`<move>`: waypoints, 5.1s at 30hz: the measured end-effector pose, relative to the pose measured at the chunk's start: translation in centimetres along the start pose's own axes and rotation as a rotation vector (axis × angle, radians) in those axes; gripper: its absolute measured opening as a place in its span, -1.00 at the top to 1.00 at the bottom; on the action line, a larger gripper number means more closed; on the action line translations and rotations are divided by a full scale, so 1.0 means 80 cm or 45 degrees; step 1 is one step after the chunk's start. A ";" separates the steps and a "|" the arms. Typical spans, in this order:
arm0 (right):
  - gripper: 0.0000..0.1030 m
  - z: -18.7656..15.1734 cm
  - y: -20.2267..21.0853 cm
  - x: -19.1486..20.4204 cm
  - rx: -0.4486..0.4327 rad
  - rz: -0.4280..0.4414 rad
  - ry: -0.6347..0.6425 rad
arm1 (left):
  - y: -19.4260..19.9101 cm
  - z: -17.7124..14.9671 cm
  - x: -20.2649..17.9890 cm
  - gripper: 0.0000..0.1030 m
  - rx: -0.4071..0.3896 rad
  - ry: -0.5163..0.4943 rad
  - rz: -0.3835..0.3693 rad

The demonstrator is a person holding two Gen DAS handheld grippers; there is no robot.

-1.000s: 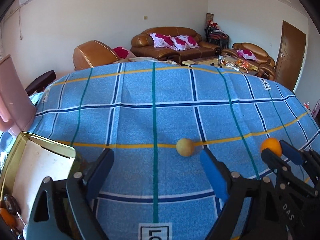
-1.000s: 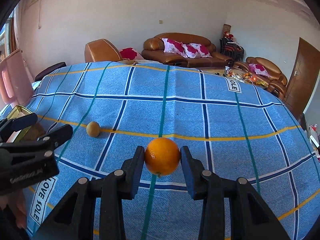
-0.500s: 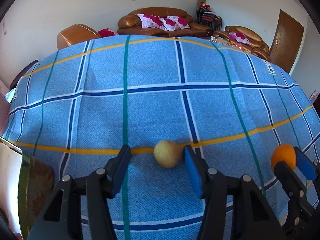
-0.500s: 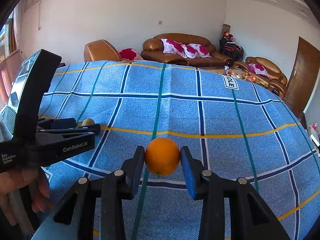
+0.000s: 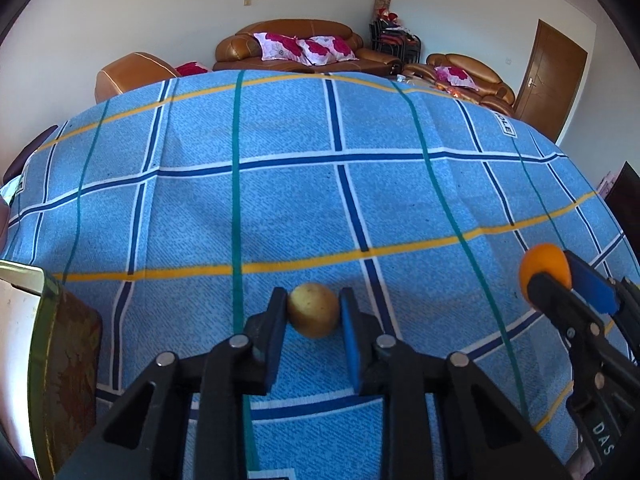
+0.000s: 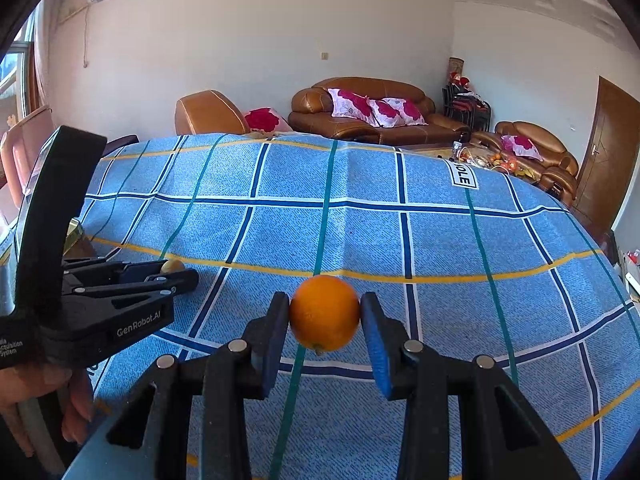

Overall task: Organize fruits
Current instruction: 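Carry the tan fruit toward the gold tray with the left tool while the right carries the orange, then lower the tan fruit into the tray with the left tool while the right lowers the orange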

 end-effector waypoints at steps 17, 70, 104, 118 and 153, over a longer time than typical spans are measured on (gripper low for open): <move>0.24 0.005 0.028 0.015 -0.136 0.004 0.061 | 0.064 -0.015 0.003 0.47 -0.219 -0.062 0.002; 0.24 -0.013 0.115 0.080 -0.443 -0.006 0.253 | 0.191 -0.073 0.015 0.47 -0.621 -0.126 0.040; 0.24 -0.035 0.147 0.146 -0.438 0.147 0.253 | 0.228 -0.098 0.062 0.47 -0.684 -0.075 0.053; 0.24 -0.041 0.151 0.170 -0.429 0.190 0.252 | 0.242 -0.109 0.083 0.47 -0.703 -0.046 0.072; 0.24 -0.033 0.164 0.254 -0.427 0.331 0.348 | 0.283 -0.136 0.170 0.47 -0.717 0.065 0.130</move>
Point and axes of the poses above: each gripper's, at about its wrist camera, not at the fingertips, and y roughly against the way its jaws point, x to its left, z to its top, the point moved 8 cm from there along -y, roughly the way its jaws point, and after that the axes turned 1 degree about x, right-handed, at the moved point
